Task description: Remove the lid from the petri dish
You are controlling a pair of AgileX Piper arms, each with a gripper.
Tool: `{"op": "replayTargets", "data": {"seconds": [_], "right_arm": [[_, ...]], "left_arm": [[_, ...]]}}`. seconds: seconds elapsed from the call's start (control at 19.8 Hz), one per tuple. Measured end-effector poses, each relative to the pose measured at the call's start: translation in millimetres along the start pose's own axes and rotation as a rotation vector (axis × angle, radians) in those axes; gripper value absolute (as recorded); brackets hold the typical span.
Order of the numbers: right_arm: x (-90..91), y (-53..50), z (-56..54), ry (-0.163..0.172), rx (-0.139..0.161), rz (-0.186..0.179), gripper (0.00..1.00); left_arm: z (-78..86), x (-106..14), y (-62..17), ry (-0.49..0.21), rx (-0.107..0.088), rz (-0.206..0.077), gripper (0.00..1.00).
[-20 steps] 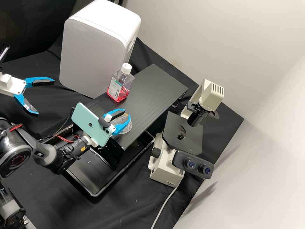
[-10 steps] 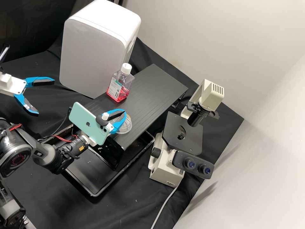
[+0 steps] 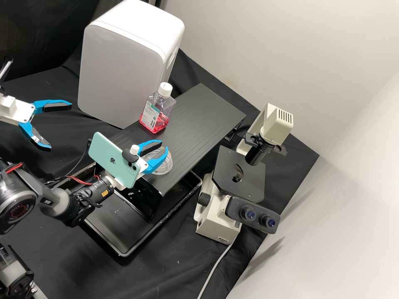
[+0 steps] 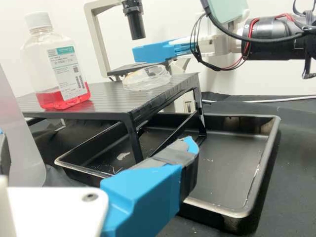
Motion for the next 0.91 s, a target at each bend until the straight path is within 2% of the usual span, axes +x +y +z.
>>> {"op": "replayTargets", "data": {"seconds": [0.25,0.91], "right_arm": [[-1.2,2.3,-2.1,0.011,0.000,0.012,1.00],[-1.2,0.5,-4.2,0.019,0.000,0.004,1.00]], "left_arm": [[0.0,0.0,0.0,0.000,0.000,0.000,1.00],[0.0,0.0,0.0,0.000,0.000,0.000,1.00]]}}
